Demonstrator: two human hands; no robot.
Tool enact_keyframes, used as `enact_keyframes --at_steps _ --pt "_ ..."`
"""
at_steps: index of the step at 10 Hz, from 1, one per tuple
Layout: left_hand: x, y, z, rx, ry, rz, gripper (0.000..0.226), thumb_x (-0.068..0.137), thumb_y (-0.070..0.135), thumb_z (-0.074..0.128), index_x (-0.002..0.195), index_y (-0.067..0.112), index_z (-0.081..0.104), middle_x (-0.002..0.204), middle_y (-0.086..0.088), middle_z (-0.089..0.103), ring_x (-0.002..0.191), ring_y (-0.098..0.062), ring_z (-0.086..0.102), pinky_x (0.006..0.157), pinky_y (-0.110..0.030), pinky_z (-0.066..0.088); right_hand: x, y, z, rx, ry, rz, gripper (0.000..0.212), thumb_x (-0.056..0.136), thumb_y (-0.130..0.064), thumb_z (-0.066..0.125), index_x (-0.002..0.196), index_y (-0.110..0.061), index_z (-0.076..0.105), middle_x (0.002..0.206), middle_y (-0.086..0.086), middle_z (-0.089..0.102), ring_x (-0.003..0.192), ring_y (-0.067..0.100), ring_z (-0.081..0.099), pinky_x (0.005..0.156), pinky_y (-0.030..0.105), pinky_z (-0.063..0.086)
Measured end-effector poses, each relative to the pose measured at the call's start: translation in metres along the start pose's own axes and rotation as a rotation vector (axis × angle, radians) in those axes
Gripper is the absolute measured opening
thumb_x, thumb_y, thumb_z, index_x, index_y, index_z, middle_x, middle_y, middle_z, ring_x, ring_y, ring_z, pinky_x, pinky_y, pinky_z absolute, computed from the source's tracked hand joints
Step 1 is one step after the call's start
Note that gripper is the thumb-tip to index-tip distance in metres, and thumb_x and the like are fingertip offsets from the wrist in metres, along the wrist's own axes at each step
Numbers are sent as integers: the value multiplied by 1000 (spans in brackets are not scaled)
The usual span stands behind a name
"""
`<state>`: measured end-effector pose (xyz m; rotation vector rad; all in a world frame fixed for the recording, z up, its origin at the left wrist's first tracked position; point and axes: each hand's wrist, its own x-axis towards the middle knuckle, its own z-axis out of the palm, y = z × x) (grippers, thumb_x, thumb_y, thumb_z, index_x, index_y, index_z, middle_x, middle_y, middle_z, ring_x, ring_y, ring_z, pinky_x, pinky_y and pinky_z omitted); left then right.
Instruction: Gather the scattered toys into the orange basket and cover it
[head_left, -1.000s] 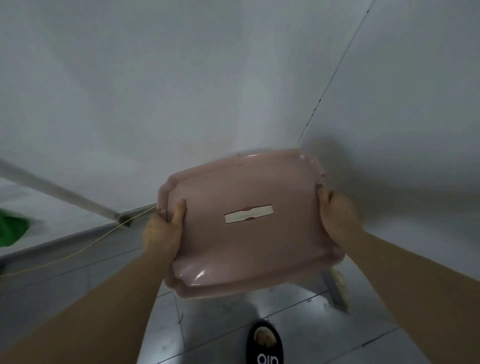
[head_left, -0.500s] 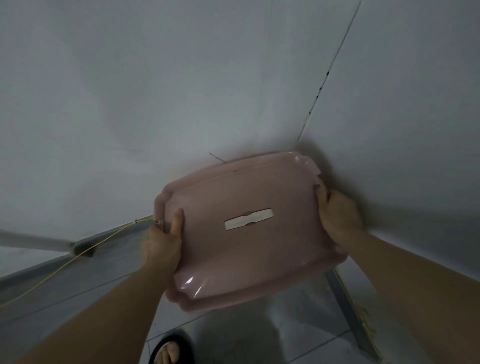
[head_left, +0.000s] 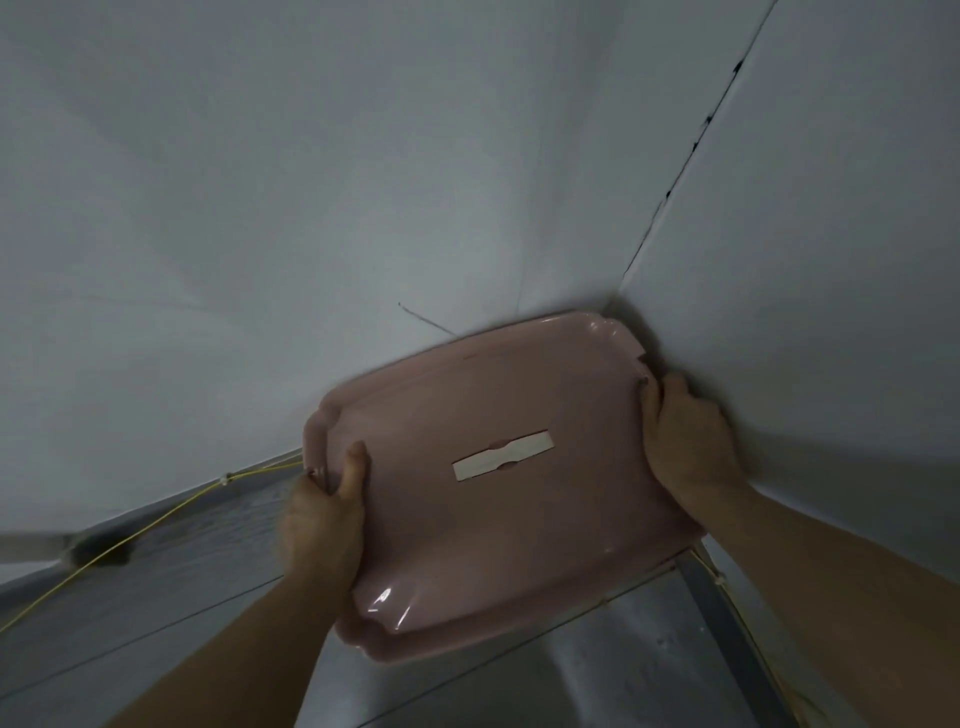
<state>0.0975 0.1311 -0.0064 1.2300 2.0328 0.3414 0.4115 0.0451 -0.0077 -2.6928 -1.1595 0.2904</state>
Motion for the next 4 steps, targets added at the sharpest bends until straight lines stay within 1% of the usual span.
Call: enact_keyframes --at_steps 1,2,3,4 --pt "3 0 -2 81 9 8 71 90 66 43 113 1 57 113 -24 63 106 -41 58 81 -41 38 -4 -3 1 -64 42 -12 35 104 -35 29 102 -6 48 102 27 63 87 46 63 67 46 48" --pt "4 11 -7 143 -40 -18 74 90 65 44 119 -3 44 125 -32 54 117 -44 52 93 -46 39 -12 -12 -10 -198 18 -41 28 104 -25 32 118 -7 49 113 19 60 94 40 64 67 41 49" --pt "1 33 -33 177 -63 -44 73 94 56 46 130 -6 34 133 -36 44 123 -47 46 102 -48 36 -23 -22 -34 -202 20 -58 28 98 -11 44 124 -3 51 109 22 60 93 40 62 66 41 48" --pt "-29 62 -86 236 -125 82 64 96 50 47 140 9 26 137 -31 39 123 -44 45 99 -47 38 -53 -36 -78 -118 48 -105 28 93 -8 53 119 0 56 95 23 62 78 40 61 61 42 47"
